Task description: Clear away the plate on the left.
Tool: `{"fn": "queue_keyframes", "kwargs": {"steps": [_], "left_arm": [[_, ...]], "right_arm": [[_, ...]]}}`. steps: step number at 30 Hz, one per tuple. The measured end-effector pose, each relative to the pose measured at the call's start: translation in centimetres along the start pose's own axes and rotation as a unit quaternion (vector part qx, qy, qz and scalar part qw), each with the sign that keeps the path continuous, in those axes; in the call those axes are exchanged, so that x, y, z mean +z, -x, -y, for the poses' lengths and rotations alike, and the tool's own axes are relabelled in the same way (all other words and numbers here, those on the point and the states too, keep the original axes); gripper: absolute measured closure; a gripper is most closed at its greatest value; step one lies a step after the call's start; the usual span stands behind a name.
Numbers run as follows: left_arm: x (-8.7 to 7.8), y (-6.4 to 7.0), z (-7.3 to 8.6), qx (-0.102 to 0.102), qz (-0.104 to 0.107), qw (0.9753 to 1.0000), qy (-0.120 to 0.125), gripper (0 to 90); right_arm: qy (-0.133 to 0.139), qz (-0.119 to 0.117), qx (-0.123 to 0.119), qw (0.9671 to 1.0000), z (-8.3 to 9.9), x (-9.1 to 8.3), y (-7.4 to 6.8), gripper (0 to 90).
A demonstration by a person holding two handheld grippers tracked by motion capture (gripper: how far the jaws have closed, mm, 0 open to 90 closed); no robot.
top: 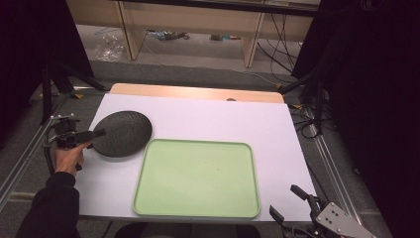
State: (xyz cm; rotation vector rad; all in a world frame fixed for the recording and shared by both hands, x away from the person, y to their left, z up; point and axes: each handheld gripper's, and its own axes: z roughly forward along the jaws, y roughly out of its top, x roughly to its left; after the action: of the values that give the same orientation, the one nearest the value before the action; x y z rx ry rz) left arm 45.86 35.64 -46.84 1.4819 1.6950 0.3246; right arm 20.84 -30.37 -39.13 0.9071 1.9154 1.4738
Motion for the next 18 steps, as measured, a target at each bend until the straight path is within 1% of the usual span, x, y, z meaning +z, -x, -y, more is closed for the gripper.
{"fn": "queue_keyframes", "kwargs": {"steps": [2,3,6,7,9,10,11,13,14,16,18], "left_arm": [[0.1,-0.1,0.0,0.001,-0.003,1.0,-0.003,22.1],[0.2,-0.4,0.0,-0.006,0.005,1.0,-0.005,22.6],[0.2,-0.6,0.0,-0.012,0.006,0.9999,-0.006,25.4],[0.2,-0.7,0.0,-0.018,0.018,0.9996,-0.009,26.5],[0.4,-0.9,0.0,-0.018,0.011,0.9996,-0.017,26.6],[0.4,-0.9,0.0,-0.018,0.011,0.9996,-0.017,26.8],[0.6,-1.0,0.0,-0.023,0.01,0.9994,-0.022,27.2],[1.0,-1.1,0.2,-0.026,0.006,0.9992,-0.03,27.6],[1.0,-1.1,0.2,-0.026,0.006,0.9992,-0.03,27.4],[1.4,-1.2,0.2,-0.023,0.003,0.999,-0.04,27.5],[1.8,-1.4,0.2,-0.03,0.008,0.9987,-0.04,28.0]], "right_arm": [[-0.001,-0.001,0.0,1.0,0.0,0.0,0.0,16.1],[0.002,0.0,0.0,1.0,0.0,0.0,0.0,16.1],[0.002,0.0,0.001,1.0,0.0,0.0,0.0,16.1],[0.003,-0.001,-0.001,1.0,0.0,0.0,0.0,16.2],[0.0,-0.002,0.0,1.0,0.0,0.0,0.0,16.2],[0.0,-0.002,0.0,1.0,0.0,0.0,0.0,16.2],[0.0,-0.002,-0.001,1.0,0.0,0.0,0.0,16.2],[0.0,-0.003,-0.001,1.0,0.0,0.0,0.0,16.2],[0.0,-0.003,0.0,1.0,0.0,0.0,0.0,16.2],[0.0,-0.003,-0.001,1.0,0.0,0.0,0.0,16.2],[0.001,-0.003,-0.001,1.0,0.0,0.0,-0.1,16.2]]}}
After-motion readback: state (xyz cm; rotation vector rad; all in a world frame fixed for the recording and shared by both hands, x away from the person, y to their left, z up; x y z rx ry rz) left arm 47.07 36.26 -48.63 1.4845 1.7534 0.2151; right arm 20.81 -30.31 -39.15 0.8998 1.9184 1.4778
